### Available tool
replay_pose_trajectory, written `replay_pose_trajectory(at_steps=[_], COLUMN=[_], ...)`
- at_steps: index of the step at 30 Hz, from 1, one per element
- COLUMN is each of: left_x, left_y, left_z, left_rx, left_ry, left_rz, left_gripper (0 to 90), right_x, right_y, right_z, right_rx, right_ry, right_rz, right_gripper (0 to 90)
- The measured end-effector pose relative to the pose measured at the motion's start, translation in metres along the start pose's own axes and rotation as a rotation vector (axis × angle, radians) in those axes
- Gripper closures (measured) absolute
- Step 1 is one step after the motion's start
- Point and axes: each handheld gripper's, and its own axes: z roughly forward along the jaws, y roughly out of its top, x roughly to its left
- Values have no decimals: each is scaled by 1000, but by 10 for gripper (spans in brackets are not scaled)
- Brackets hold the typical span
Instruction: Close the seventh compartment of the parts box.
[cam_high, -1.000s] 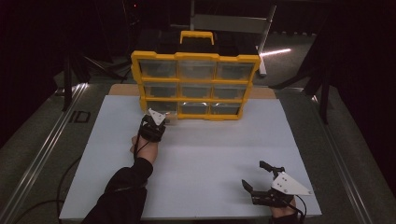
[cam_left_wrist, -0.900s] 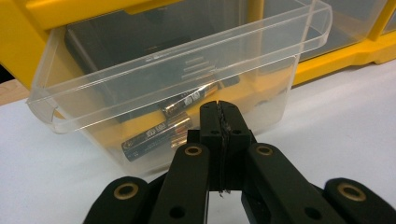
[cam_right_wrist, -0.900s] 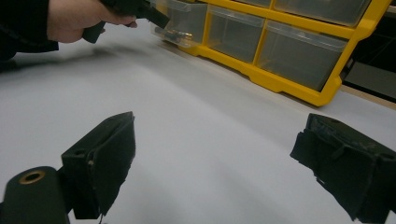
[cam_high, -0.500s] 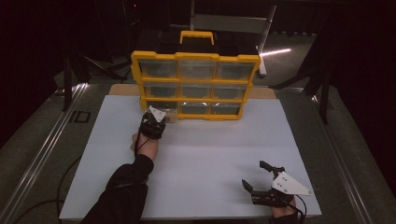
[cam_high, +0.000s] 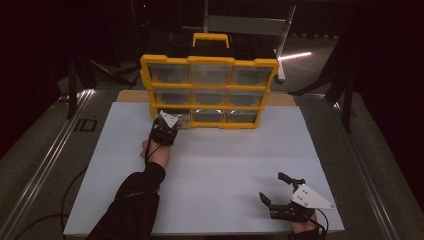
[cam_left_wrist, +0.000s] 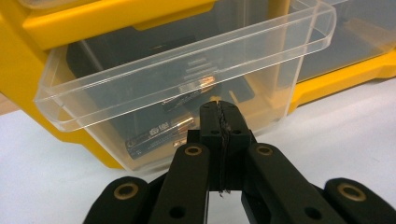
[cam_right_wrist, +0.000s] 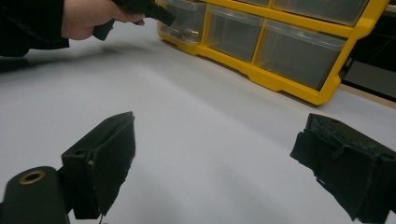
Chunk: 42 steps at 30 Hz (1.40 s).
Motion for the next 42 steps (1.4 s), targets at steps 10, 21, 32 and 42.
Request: replay_pose_trajectory(at_steps=[10, 21, 32, 42], left_x=[2, 6, 6, 8], left_y=[3, 6, 9, 11], left_z=[5, 11, 15, 20], left_rx=[3, 2, 8, 8], left_ry=[9, 19, 19, 16], left_rz=[5, 2, 13, 12], left_gripper=[883, 883, 883, 883], right_x=[0, -1, -1, -2], right_y=[0, 0, -1, -1], right_z=[0, -1, -1, -1], right_rx=[-1, -2, -1, 1], right_ry=[1, 0, -1, -2], right_rz=[0, 2, 5, 8], right_gripper=[104, 104, 104, 104])
